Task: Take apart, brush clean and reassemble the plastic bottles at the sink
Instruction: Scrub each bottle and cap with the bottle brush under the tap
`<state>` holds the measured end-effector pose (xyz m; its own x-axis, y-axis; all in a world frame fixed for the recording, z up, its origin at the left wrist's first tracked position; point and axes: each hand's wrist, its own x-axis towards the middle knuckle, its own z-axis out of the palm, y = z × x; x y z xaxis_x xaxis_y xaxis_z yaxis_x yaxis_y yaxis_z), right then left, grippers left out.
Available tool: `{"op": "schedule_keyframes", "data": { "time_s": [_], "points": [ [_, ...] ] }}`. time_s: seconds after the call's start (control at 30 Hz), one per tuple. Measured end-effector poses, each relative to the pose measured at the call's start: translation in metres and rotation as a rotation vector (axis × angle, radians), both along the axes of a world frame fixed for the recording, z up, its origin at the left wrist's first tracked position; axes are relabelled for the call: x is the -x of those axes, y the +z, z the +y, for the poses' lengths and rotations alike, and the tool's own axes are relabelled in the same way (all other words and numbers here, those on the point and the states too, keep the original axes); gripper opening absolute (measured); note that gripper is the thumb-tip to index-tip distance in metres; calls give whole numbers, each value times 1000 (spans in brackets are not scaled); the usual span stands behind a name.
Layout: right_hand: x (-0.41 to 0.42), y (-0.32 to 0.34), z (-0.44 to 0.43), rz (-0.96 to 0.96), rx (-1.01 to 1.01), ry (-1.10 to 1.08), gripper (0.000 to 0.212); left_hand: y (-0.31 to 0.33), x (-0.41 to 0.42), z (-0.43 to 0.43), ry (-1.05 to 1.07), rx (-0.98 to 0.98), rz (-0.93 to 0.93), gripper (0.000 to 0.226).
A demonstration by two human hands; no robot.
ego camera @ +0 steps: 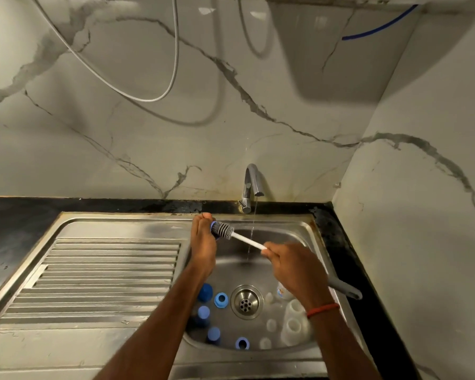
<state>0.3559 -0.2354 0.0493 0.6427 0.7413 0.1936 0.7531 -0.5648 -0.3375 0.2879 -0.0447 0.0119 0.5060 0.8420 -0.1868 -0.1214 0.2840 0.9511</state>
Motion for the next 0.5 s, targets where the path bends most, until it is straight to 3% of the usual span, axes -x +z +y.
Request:
{"op": "schedule_keyframes", "data": {
  "time_s": [0.17, 0.33, 0.5],
  "points": [
    [-2, -8, 0, 251, 3, 125, 19, -5, 3, 9, -61, 34, -11, 18],
    [-8, -15, 6, 193, -31, 23, 21, 1, -1, 12, -92, 134, -76, 19],
    [-15, -13, 1, 326, -2, 108, 18, -15, 6, 13, -129, 225, -99, 15]
  ]
}}
